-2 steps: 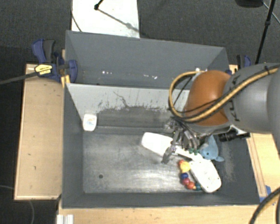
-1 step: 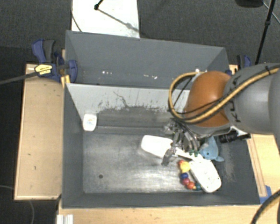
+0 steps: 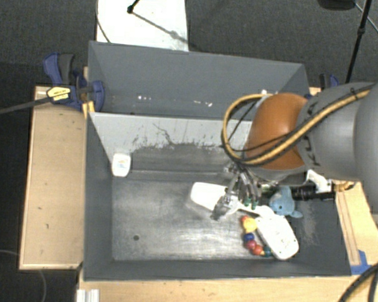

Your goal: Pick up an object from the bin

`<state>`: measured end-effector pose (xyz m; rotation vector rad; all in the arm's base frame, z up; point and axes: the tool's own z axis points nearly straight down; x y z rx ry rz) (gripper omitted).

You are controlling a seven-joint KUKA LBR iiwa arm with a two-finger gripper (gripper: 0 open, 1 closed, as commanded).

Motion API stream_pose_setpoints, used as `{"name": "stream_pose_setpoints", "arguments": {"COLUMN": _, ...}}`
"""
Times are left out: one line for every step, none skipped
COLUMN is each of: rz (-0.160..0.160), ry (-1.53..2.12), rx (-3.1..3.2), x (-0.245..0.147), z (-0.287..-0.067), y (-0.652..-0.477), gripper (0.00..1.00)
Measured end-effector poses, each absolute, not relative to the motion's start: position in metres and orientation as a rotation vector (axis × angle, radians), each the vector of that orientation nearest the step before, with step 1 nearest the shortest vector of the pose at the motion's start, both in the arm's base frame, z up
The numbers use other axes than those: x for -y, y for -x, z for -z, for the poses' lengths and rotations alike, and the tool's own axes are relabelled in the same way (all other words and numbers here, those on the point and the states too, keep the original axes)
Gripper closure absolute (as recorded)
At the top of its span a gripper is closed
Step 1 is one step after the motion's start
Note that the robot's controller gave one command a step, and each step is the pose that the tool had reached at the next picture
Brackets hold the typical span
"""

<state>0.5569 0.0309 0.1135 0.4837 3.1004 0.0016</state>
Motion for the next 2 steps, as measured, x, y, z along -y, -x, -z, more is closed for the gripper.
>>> {"name": "stream_pose_setpoints", "arguments": {"rz": -0.002, "ry": -0.463, "rx": -3.101, "x": -0.0230, "z": -0.0707, "y": -0.5567, "gripper": 0.00}}
{"name": "stream_pose_setpoints", "arguments": {"rz": -0.003, "ry": -0.850, "rx": -3.013, "x": -0.0275, "z": -0.0748, "y": -0.5538, "gripper": 1.00}}
